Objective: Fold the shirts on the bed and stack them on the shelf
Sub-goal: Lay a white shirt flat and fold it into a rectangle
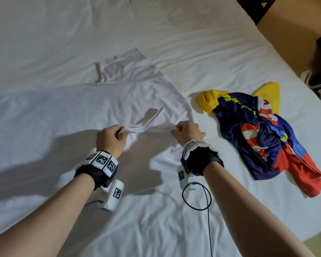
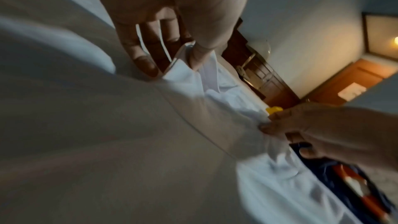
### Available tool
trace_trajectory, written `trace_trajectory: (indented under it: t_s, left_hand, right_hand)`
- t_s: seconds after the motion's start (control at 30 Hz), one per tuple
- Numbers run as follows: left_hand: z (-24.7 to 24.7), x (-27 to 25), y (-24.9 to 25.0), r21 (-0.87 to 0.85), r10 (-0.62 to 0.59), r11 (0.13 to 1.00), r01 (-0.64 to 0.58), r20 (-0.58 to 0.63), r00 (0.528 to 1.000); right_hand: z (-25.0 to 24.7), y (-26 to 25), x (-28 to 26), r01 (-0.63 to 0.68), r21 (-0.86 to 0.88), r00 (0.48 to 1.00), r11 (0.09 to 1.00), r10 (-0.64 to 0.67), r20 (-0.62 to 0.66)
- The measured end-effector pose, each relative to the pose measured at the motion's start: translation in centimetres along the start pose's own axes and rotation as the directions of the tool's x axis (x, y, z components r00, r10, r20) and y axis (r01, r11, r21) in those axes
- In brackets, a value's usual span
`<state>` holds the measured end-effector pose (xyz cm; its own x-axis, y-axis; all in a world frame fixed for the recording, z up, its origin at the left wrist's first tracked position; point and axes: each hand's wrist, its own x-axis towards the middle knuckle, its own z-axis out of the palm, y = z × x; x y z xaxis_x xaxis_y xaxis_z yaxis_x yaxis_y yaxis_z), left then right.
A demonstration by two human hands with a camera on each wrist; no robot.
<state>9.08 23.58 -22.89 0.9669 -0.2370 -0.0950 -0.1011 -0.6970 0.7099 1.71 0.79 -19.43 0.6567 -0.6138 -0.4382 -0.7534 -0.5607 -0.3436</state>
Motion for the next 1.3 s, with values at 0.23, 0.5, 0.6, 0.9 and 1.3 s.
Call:
trace_trajectory:
  t_s: [0.23, 0.5, 0.6, 0.9, 1.3]
  left_hand:
    - [-2.5, -2.9, -2.4, 0.052, -0.032, 0.998, 0.029, 0.059, 0.998]
    - [-12.6, -8.3, -13.0, 0.537, 0.057, 0.836, -0.114, 0.122, 0.991]
    - [-15.4, -8.2, -14.9, 0.581, 0.032, 0.809, -0.089, 0.107, 0.994]
    - [-22.5, -8.0, -20.5, 0.544, -0.177, 0.832, 0.110, 0.072, 0.982]
    - [-23.4, -12.3, -23.7, 0.598, -0.062, 0.800, 0.049, 0.002, 0.998]
  right_hand:
    - [5.0, 0.2, -5.1, 0.199, -0.111, 0.936, 0.974, -0.223, -0.272]
    - [13.5, -9.1, -11.9, 0.758, -0.137, 0.651, 0.638, -0.751, 0.105]
    - [14.1, -11.4, -11.7, 0.735, -0.214, 0.678, 0.644, -0.694, 0.240]
    - [16.3, -12.4, -12.0, 0.650, -0.347, 0.751, 0.676, -0.642, 0.155]
    - [19.6, -11.7, -17.7, 0.615, -0.214, 0.785, 0.759, -0.615, 0.075]
